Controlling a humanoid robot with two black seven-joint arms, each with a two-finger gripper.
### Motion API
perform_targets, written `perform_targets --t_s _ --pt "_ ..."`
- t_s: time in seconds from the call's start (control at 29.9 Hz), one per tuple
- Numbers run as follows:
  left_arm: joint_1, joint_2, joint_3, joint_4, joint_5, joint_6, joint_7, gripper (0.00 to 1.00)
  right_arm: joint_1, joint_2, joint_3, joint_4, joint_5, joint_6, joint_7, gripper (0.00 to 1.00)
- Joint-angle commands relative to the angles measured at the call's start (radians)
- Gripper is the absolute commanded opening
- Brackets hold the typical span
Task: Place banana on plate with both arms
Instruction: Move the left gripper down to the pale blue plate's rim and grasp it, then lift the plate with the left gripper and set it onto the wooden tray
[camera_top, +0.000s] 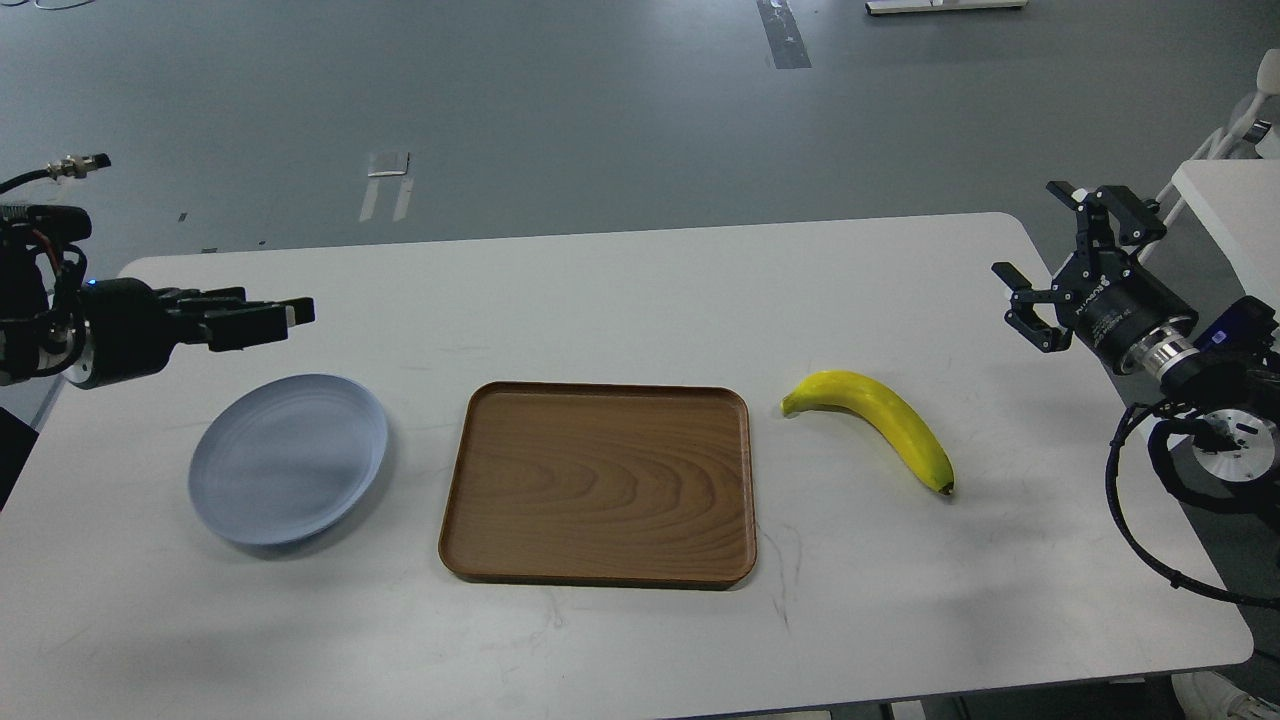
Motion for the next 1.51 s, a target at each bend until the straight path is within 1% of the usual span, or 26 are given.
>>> perform_targets --t_s 0.0,0.03,0.1,0.37,0.47,0.57,0.6,0.64,0.67,0.7,0.77,0.84,0.87,0.94,1.21,1.47 --pt "0.039 -0.011 0.085 0.11 0.005 0.097 0.0 1.0 -0.002 0.002 0.0 0.004 0.0 0.0 0.0 1.0" --pt "0.055 -0.02 0.104 0.145 -0.003 0.114 0.0 1.0 -0.002 0.002 0.0 0.004 0.0 0.0 0.0 1.0" --pt "0.067 -0.043 0.109 0.176 -0.006 0.119 0.0 1.0 -0.002 0.002 0.0 0.008 0.0 0.0 0.0 1.0" --pt "0.118 -0.083 0.11 0.242 -0.012 0.119 0.0 0.99 -0.002 0.002 0.0 0.011 0.0 0.0 0.0 1.0" --pt "0.142 -0.1 0.11 0.274 -0.017 0.119 0.0 0.96 -0.005 0.003 0.0 0.014 0.0 0.0 0.0 1.0" --pt "0.162 -0.103 0.11 0.293 -0.032 0.119 0.0 0.89 -0.005 0.003 0.0 0.014 0.0 0.0 0.0 1.0" --pt "0.174 -0.103 0.11 0.296 -0.043 0.119 0.0 0.81 -0.006 0.003 0.0 0.014 0.0 0.0 0.0 1.0" --pt "0.178 -0.101 0.11 0.296 -0.046 0.119 0.0 0.76 -0.006 0.003 0.0 0.014 0.0 0.0 0.0 1.0" --pt "0.181 -0.103 0.11 0.296 -0.05 0.118 0.0 0.66 -0.006 0.003 0.0 0.013 0.0 0.0 0.0 1.0" --pt "0.181 -0.103 0.11 0.296 -0.05 0.116 0.0 0.59 -0.006 0.003 0.0 0.013 0.0 0.0 0.0 1.0" --pt "0.182 -0.104 0.11 0.296 -0.052 0.116 0.0 0.54 -0.006 0.003 0.0 0.013 0.0 0.0 0.0 1.0" --pt "0.182 -0.104 0.11 0.294 -0.052 0.115 0.0 0.39 -0.006 0.005 0.0 0.013 0.0 0.0 0.0 1.0" --pt "0.182 -0.104 0.11 0.294 -0.052 0.115 0.0 0.21 -0.006 0.008 0.0 0.013 0.0 0.0 0.0 1.0" --pt "0.182 -0.11 0.11 0.294 -0.054 0.115 0.0 0.0 -0.006 0.014 0.0 0.013 0.0 0.0 0.0 1.0" --pt "0.173 -0.115 0.11 0.288 -0.104 0.112 0.0 0.0 -0.006 0.014 0.0 0.008 0.0 0.0 0.0 1.0" --pt "0.139 -0.114 0.109 0.275 -0.129 0.105 0.0 0.0 -0.005 0.014 0.0 0.008 0.0 0.0 0.0 1.0"
